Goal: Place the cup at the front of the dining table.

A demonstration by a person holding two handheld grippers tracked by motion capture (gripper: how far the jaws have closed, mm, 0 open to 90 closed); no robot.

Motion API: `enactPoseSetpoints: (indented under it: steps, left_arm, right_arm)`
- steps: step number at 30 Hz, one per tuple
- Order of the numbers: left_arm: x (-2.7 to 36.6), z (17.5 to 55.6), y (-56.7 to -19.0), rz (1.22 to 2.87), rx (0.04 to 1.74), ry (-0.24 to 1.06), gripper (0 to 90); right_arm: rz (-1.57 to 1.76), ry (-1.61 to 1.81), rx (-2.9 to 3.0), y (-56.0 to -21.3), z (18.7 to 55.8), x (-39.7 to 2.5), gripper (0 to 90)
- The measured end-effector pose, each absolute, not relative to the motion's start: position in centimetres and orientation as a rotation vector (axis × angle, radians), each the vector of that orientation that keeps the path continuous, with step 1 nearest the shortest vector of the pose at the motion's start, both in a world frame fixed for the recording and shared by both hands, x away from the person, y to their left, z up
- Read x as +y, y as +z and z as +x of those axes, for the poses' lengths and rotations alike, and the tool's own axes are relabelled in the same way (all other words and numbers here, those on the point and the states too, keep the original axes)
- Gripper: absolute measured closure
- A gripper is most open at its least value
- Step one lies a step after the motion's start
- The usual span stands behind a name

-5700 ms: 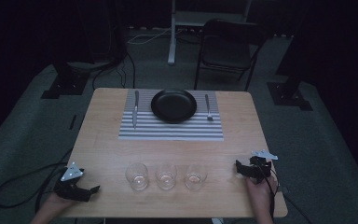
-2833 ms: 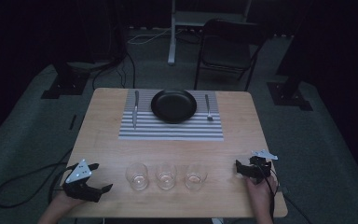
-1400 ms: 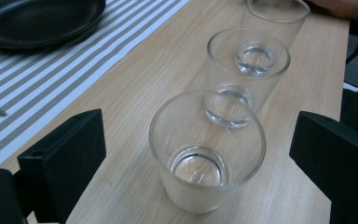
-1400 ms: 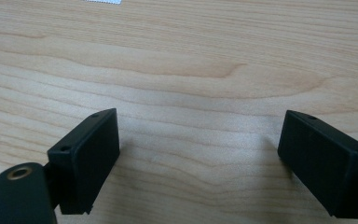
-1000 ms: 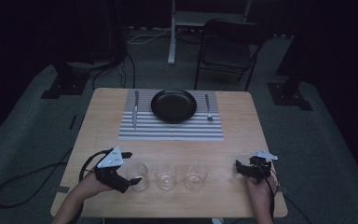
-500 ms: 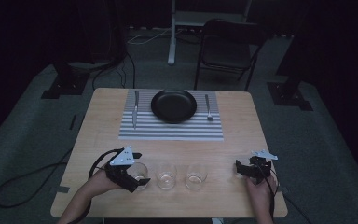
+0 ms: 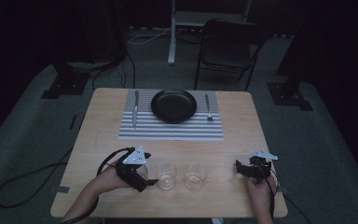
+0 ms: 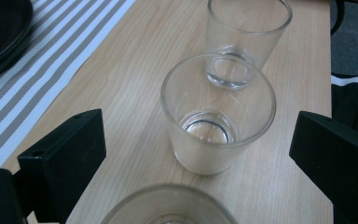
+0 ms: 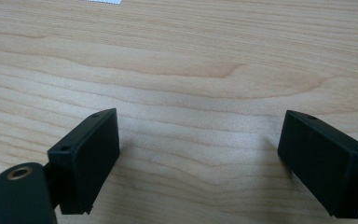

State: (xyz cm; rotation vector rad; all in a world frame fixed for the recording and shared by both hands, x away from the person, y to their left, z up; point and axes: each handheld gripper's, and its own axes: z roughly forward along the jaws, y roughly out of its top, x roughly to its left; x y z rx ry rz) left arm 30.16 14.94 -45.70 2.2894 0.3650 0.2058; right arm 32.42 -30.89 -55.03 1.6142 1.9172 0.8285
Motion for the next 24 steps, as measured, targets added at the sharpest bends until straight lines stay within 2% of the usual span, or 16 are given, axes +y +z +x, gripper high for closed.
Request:
enactPoseSetpoints:
  steps: [24]
  left_arm:
    - [11.1, 31.0, -46.0, 2.446, 0.288, 0.182, 4.1]
  right_arm:
    - [1.615, 0.828, 1.917, -55.0, 32.4, -30.9, 12.2]
